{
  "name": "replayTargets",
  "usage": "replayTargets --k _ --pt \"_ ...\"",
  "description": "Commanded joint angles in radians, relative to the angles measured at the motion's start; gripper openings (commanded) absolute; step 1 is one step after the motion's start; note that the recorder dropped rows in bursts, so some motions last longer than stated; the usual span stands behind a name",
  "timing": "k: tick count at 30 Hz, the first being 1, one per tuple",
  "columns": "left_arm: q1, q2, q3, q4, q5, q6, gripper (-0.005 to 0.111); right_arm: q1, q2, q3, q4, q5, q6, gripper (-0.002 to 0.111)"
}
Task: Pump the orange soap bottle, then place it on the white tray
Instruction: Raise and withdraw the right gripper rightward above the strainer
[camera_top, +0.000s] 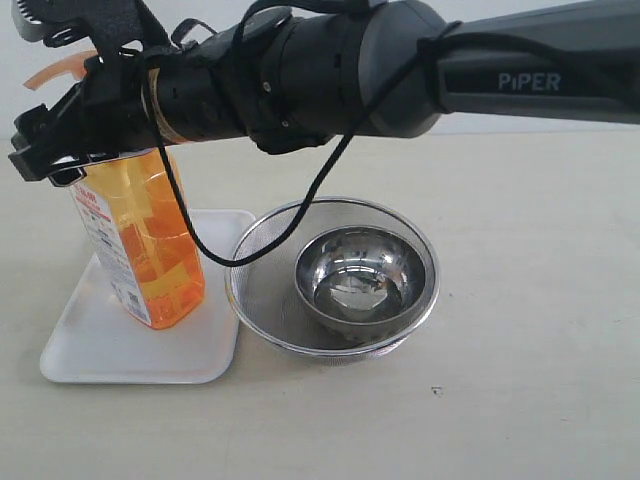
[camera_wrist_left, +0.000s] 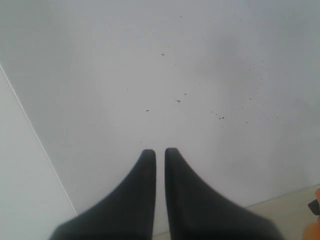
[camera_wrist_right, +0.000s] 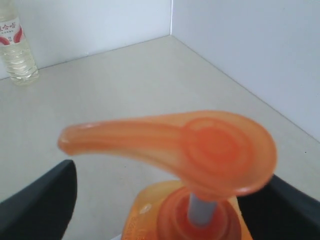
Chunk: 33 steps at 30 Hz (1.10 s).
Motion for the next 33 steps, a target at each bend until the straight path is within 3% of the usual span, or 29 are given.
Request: replayTargets --k 1,33 --pt "-0.002 -0.004 0.006 0.0 -0.01 -0.001 0.005 -0.004 -0.029 0.003 -0.003 -0.003 0.009 0.078" --pt "-0.002 -0.004 0.006 0.0 -0.01 -0.001 0.005 -0.004 -0.33 0.408 -0.003 0.207 -0.011 0.078"
